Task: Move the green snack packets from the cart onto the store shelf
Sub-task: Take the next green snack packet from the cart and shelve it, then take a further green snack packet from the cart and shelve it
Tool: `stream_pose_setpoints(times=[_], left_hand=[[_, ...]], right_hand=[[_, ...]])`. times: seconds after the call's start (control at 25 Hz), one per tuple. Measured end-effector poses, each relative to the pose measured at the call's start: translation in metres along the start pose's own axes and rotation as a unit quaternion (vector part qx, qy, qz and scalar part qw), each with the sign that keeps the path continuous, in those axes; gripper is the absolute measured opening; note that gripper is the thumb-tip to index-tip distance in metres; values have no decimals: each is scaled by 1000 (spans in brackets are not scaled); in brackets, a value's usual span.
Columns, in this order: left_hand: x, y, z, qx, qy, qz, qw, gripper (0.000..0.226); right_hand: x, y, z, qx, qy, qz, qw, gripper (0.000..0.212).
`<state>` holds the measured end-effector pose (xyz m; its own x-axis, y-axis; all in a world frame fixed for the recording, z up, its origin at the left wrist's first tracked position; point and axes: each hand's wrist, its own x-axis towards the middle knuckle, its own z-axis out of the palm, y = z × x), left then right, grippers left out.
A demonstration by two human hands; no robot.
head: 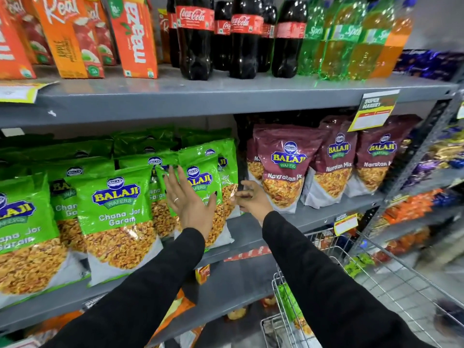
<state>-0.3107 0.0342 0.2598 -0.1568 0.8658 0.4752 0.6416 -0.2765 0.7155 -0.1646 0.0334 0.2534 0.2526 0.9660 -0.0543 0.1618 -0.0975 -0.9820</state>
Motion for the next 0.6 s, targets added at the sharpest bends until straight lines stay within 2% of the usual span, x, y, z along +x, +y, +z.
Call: stream_pose_setpoints(times=[0.16, 0.32, 0.52, 0.6], left_hand=[[-29, 41, 37, -69, -47, 77, 994, 86], [-75, 74, 100, -143, -171, 115, 968, 76], [-138, 86, 196, -149, -362, 74, 917, 50], [-171, 85, 244, -114, -446, 7, 888, 42]], right_hand=[[-8, 13, -50, 10, 51, 15, 999, 48], [-22, 50, -126, 9, 116, 44, 992, 46], [-45, 147, -210, 42, 221, 114, 968, 34], [-52, 204, -240, 28, 252, 162, 954, 26]])
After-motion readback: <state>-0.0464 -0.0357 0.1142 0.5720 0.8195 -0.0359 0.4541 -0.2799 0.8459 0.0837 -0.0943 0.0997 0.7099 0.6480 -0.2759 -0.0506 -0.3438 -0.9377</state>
